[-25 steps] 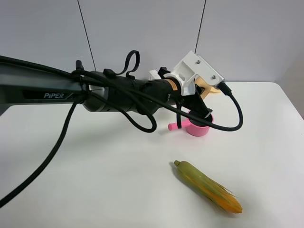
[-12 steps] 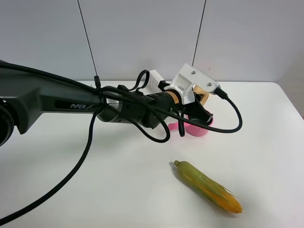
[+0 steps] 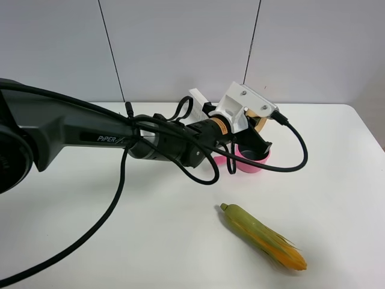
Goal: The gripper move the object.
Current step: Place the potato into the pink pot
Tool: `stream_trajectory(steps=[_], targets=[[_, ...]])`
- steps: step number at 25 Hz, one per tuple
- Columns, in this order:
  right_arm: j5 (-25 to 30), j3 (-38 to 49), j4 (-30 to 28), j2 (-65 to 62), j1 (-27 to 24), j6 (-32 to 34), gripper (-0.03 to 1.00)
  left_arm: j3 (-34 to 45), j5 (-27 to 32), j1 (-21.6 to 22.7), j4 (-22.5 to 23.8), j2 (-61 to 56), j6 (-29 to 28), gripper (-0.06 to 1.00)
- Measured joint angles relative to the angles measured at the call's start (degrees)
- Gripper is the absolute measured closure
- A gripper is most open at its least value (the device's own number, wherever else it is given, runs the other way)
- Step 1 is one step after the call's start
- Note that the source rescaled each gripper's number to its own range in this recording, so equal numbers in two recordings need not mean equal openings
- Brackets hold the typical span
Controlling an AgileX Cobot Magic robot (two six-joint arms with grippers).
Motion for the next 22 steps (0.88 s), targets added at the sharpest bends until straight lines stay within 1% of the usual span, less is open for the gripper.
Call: stream_trajectory(steps=[3,7,11,15,19,20,21,22], targets=[[0.0,0.0,0.0,0.0,0.0,0.0,-0.03,0.0,-0.27,0.0,4.93,1.52,-2.78,0.94],[0.0,0.0,0.0,0.0,0.0,0.0,-0.03,0.0,-0.39,0.0,9.17,3.65,-7.04,0.94],[0.0,0.0,0.0,0.0,0.0,0.0,-0.03,0.0,-1.49,0.0,10.14,4.25,-9.45,0.94],[0.0,0.0,0.0,0.0,0.0,0.0,-0.03,0.0,-3.3,0.0,10.13,4.27,-9.75,0.94],[0.0,0.0,0.0,0.0,0.0,0.0,-0.03,0.0,-3.52,0.05,10.72,4.27,-9.79,0.94],[0.0,0.0,0.0,0.0,0.0,0.0,-0.03,0.0,-3.63,0.05,11.02,4.27,-9.79,0.93],[0.0,0.0,0.0,0.0,0.0,0.0,-0.03,0.0,-3.77,0.05,11.67,4.27,-9.82,0.88],[0.0,0.0,0.0,0.0,0.0,0.0,-0.03,0.0,-3.85,0.05,12.15,4.27,-9.86,0.81]])
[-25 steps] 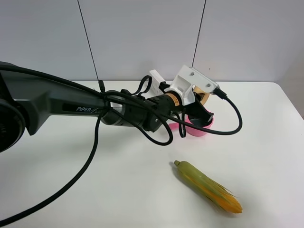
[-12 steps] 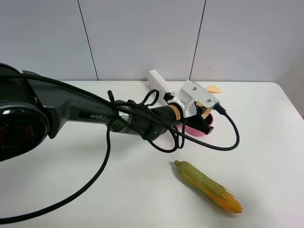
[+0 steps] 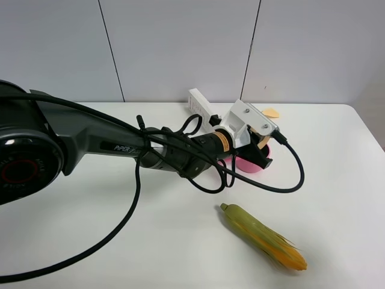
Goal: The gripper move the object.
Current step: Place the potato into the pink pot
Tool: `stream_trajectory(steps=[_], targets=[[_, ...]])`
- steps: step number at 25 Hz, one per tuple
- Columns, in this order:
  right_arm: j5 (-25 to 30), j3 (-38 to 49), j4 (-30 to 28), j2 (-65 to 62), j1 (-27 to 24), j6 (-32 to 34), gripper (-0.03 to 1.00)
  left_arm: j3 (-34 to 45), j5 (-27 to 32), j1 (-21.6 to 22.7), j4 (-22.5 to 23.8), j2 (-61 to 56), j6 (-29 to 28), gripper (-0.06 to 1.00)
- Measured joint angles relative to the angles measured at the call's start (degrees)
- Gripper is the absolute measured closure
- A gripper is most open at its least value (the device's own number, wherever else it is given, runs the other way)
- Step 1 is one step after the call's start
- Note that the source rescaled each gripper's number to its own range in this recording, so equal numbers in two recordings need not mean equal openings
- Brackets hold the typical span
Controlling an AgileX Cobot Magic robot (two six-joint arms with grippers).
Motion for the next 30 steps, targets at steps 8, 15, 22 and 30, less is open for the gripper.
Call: stream_trajectory(steps=[8,15,22,30], targets=[[0.0,0.0,0.0,0.0,0.0,0.0,-0.03,0.0,-0.62,0.0,1.12,0.0,-0.04,0.32],[0.0,0.0,0.0,0.0,0.0,0.0,-0.03,0.0,-0.62,0.0,1.12,0.0,-0.04,0.31],[0.0,0.0,0.0,0.0,0.0,0.0,-0.03,0.0,8.51,0.0,1.16,-2.47,-0.08,0.31],[0.0,0.0,0.0,0.0,0.0,0.0,-0.03,0.0,35.78,0.61,1.23,-9.83,1.98,0.31]])
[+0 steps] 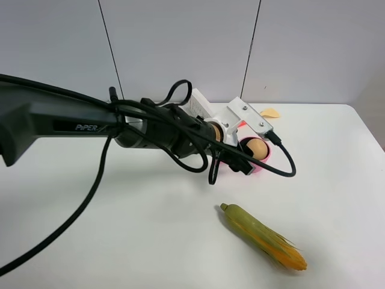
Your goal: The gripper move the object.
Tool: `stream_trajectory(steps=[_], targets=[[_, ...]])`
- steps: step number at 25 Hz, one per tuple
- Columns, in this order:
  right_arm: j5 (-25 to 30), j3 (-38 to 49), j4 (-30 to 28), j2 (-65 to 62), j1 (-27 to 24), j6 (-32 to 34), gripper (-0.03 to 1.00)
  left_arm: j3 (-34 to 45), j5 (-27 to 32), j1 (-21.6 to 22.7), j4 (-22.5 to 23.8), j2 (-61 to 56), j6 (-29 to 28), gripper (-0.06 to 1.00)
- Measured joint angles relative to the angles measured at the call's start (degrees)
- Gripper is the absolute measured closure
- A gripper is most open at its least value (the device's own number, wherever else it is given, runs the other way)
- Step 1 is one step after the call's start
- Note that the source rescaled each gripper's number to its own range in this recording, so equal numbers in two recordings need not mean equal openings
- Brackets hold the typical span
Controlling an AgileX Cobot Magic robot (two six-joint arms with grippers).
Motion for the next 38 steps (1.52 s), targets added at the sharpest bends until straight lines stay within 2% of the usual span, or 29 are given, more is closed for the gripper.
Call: stream_trajectory(steps=[5,8,10,14,20,24,28,32,38], targets=[[0.0,0.0,0.0,0.0,0.0,0.0,-0.03,0.0,18.75,1.7,0.67,-5.33,2.37,0.31],[0.0,0.0,0.0,0.0,0.0,0.0,-0.03,0.0,25.69,3.61,0.82,-8.78,2.89,0.31],[0.0,0.0,0.0,0.0,0.0,0.0,-0.03,0.0,28.32,5.98,0.82,-11.31,2.94,0.31],[0.0,0.0,0.0,0.0,0.0,0.0,-0.03,0.0,30.56,12.24,1.0,-16.03,2.94,0.31],[0.0,0.0,0.0,0.0,0.0,0.0,-0.03,-0.07,31.24,26.04,1.0,-24.06,2.94,0.31],[0.0,0.0,0.0,0.0,0.0,0.0,-0.03,-0.07,35.2,35.47,1.17,-30.56,2.94,0.31],[0.0,0.0,0.0,0.0,0.0,0.0,-0.03,-0.07,39.46,42.8,1.19,-37.1,2.94,0.31],[0.0,0.0,0.0,0.0,0.0,0.0,-0.03,-0.07,42.01,46.41,1.19,-43.86,3.16,0.31],[0.0,0.0,0.0,0.0,0.0,0.0,-0.03,-0.07,48.12,46.9,1.19,-52.18,3.16,0.31]])
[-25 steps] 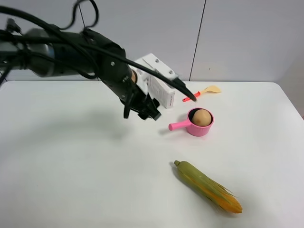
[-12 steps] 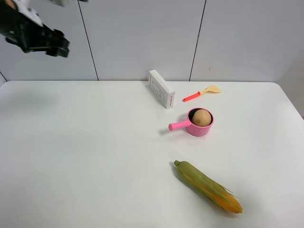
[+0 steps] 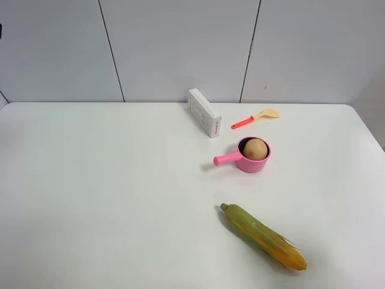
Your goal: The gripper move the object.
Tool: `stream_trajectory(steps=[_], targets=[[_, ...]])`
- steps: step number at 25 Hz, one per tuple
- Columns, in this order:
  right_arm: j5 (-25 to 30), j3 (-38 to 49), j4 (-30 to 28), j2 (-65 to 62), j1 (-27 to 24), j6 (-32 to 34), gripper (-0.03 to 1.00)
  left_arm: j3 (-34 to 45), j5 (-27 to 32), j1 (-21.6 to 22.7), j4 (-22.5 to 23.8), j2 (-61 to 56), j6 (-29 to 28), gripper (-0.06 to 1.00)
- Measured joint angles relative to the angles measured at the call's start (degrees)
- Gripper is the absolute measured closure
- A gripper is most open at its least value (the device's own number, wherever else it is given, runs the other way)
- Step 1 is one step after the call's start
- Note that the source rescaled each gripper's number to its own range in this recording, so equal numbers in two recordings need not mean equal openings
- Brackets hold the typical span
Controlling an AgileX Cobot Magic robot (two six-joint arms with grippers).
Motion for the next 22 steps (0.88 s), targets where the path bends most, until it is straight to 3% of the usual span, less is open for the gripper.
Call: stream_trajectory(steps=[4,12,18,22], targets=[[0.0,0.0,0.0,0.0,0.0,0.0,-0.03,1.22,3.79,0.0,0.0,-5.56,0.0,0.31],[0.0,0.0,0.0,0.0,0.0,0.0,-0.03,11.68,4.59,0.36,-0.19,-16.73,0.0,0.31],[0.0,0.0,0.0,0.0,0.0,0.0,-0.03,20.91,4.7,8.3,-2.2,-22.63,0.0,0.31],[0.0,0.0,0.0,0.0,0.0,0.0,-0.03,26.97,4.56,9.91,-4.53,-28.65,0.0,0.31]])
